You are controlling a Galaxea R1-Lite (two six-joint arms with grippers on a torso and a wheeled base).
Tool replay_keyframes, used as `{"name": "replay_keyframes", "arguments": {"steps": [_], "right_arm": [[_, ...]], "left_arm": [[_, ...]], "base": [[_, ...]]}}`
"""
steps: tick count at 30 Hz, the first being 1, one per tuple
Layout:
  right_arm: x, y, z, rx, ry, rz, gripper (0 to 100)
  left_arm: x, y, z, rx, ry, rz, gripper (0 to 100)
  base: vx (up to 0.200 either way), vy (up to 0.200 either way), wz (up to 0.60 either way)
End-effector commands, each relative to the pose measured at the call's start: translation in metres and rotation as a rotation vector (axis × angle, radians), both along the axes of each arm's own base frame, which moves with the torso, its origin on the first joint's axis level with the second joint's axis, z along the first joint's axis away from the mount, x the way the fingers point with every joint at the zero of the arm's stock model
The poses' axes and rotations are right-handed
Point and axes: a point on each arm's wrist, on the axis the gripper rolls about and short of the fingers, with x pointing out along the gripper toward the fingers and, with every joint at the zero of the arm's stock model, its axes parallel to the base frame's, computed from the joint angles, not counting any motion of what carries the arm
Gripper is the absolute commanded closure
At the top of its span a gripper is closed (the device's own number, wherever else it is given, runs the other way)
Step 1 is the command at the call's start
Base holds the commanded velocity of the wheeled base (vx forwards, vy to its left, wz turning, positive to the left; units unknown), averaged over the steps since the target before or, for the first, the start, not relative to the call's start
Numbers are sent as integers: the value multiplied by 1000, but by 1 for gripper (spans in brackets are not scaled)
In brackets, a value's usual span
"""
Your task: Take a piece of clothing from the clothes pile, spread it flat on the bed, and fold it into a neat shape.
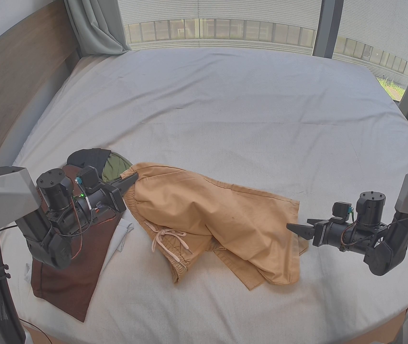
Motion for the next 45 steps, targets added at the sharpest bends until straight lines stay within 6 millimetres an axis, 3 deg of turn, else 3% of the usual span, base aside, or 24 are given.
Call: {"name": "replay_keyframes", "arguments": {"steps": [1, 18, 45], "right_arm": [[19, -3, -11, 16, 7, -42, 0], [53, 3, -29, 75, -35, -101, 0], [47, 15, -16, 147, -96, -62, 0]], "left_arm": [[0, -2, -1, 0, 2, -6, 100], [-1, -5, 0, 0, 0, -14, 100], [-1, -4, 0, 0, -1, -12, 100]], "base": [[0, 0, 0], [0, 0, 0], [0, 0, 0]]}}
